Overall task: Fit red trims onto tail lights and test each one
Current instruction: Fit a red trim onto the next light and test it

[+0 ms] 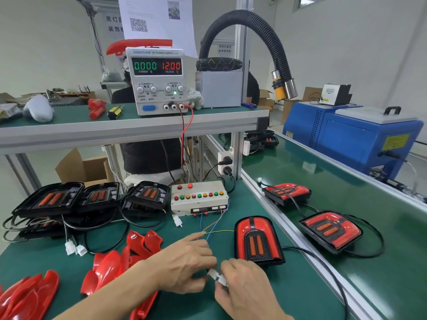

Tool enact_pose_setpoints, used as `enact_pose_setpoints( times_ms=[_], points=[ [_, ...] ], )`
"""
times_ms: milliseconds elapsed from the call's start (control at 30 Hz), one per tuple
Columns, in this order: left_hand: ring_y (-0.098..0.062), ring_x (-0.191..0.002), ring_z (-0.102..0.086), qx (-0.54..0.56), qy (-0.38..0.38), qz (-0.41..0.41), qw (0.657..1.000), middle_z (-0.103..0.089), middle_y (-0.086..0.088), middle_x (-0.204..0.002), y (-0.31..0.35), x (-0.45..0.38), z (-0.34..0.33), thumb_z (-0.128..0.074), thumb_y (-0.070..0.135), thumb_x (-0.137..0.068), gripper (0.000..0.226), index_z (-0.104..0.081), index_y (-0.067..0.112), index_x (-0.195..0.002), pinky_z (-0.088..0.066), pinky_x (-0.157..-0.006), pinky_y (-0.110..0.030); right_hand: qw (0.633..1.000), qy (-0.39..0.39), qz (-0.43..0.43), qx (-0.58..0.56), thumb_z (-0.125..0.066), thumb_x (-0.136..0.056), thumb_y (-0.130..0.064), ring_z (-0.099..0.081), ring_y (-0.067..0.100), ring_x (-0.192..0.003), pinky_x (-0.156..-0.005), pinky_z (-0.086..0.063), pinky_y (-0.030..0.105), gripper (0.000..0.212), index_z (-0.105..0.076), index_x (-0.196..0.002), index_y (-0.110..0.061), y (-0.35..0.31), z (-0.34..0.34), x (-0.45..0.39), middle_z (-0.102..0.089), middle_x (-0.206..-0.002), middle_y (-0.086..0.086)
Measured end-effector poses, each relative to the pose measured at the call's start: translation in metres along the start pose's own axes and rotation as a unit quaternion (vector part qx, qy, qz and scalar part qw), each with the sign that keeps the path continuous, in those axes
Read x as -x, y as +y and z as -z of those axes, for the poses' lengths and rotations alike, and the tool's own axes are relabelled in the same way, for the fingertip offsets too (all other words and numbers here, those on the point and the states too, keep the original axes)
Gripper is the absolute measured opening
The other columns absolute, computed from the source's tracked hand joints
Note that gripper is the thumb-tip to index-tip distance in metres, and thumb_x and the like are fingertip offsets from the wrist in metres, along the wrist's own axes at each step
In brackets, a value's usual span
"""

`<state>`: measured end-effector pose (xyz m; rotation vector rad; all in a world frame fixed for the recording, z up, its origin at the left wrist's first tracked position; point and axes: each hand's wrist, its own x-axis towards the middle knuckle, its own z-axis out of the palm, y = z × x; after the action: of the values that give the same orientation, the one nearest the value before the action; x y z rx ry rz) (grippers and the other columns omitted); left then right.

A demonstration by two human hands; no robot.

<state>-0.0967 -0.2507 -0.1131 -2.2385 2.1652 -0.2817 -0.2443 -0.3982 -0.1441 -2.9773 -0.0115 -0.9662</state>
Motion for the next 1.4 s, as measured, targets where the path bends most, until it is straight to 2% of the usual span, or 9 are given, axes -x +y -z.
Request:
enact_pose_setpoints(
  times_ms=[200,333,767,967,1033,1133,1200,1233,1400],
  points=[
    [-0.02,-0.092,-0.051,-0.054,-0.057,-0.001,0.997,-0.057,0.003,-0.083,0.002,0.009,-0.007,-0.046,0.029,-0.078,0.01,-0.051,0.023,-0.085,-0.019,-0.122,-0.045,0.998,-0.022,-0.063,-0.014,-0.095,-0.033,-0.058,-0.061,0.007,-0.052,-0.04,-0.044,0.015,0.051,-0.076,-0.072,-0.03,0.014,0.012,0.027,-0.06,-0.063,-0.013],
    [-0.021,-0.088,-0.052,-0.069,-0.078,-0.004,0.995,-0.057,0.002,-0.08,0.005,0.01,-0.008,-0.043,0.025,-0.073,0.014,-0.053,0.023,-0.083,-0.022,-0.121,-0.049,0.995,0.001,-0.074,-0.064,-0.08,-0.06,-0.054,-0.065,0.014,-0.06,-0.043,-0.049,0.019,0.043,-0.081,-0.087,-0.02,0.028,0.021,0.052,-0.066,-0.077,-0.004],
    [-0.014,-0.107,-0.049,-0.049,-0.096,0.042,0.993,-0.058,0.006,-0.095,0.023,0.0,-0.003,-0.041,0.042,-0.08,0.037,-0.065,0.024,-0.1,0.009,-0.125,-0.045,0.991,-0.129,0.003,-0.044,-0.048,-0.077,-0.062,-0.051,0.002,-0.056,-0.052,-0.039,0.01,0.03,-0.062,-0.066,-0.039,0.041,0.029,0.087,-0.048,-0.066,-0.016],
    [-0.018,-0.098,-0.056,-0.025,-0.028,0.164,0.986,-0.064,0.006,-0.094,0.039,-0.027,0.0,-0.021,0.059,-0.099,0.055,-0.063,0.023,-0.093,-0.034,-0.107,-0.035,0.896,-0.041,-0.28,-0.342,-0.052,-0.095,-0.061,-0.058,0.0,-0.068,-0.061,-0.043,0.011,0.025,-0.059,-0.096,-0.037,0.039,0.057,0.059,-0.064,-0.078,-0.018],
    [-0.021,-0.094,-0.059,0.011,-0.028,0.248,0.968,-0.066,0.004,-0.095,0.046,-0.044,0.003,-0.017,0.06,-0.101,0.059,-0.061,0.022,-0.095,-0.041,-0.096,-0.036,0.86,0.072,-0.376,-0.338,-0.053,-0.095,-0.058,-0.055,0.003,-0.061,-0.056,-0.041,0.017,0.029,-0.059,-0.088,-0.031,0.06,0.056,0.036,-0.063,-0.071,-0.01],
    [-0.031,-0.102,-0.063,0.138,-0.018,0.372,0.918,-0.069,-0.009,-0.106,0.051,-0.077,0.0,-0.031,0.049,-0.105,0.046,-0.06,0.014,-0.101,-0.048,-0.089,-0.04,0.749,0.03,-0.538,-0.386,-0.056,-0.1,-0.043,-0.041,0.021,-0.056,-0.061,-0.034,0.031,0.042,-0.035,-0.075,-0.017,0.104,0.044,-0.002,-0.048,-0.066,0.002],
    [-0.037,-0.109,-0.062,0.208,-0.056,0.419,0.882,-0.067,-0.019,-0.116,0.054,-0.094,-0.005,-0.036,0.039,-0.105,0.039,-0.059,0.008,-0.106,-0.049,-0.089,-0.041,0.672,-0.053,-0.598,-0.433,-0.062,-0.099,-0.037,-0.033,0.017,-0.05,-0.052,-0.028,0.029,0.052,-0.028,-0.116,-0.001,0.124,0.031,-0.012,-0.037,-0.061,0.004],
    [-0.038,-0.108,-0.062,0.249,-0.066,0.436,0.862,-0.066,-0.021,-0.117,0.055,-0.101,-0.007,-0.038,0.033,-0.104,0.035,-0.058,0.005,-0.107,-0.05,-0.089,-0.041,0.644,-0.087,-0.604,-0.461,-0.065,-0.098,-0.036,-0.031,0.015,-0.047,-0.047,-0.023,0.026,0.033,-0.061,-0.09,-0.004,0.129,0.022,-0.012,-0.037,-0.058,0.003],
    [-0.026,-0.06,-0.065,0.482,-0.006,0.513,0.71,-0.066,-0.015,-0.085,0.054,-0.109,-0.017,-0.04,0.003,-0.093,0.022,-0.061,0.001,-0.094,-0.06,-0.058,-0.034,0.644,-0.16,-0.537,-0.521,-0.066,-0.099,-0.033,-0.027,0.01,-0.041,-0.042,-0.018,0.024,0.029,-0.053,-0.086,-0.01,0.129,0.014,0.0,-0.046,-0.051,-0.004]
  ],
)
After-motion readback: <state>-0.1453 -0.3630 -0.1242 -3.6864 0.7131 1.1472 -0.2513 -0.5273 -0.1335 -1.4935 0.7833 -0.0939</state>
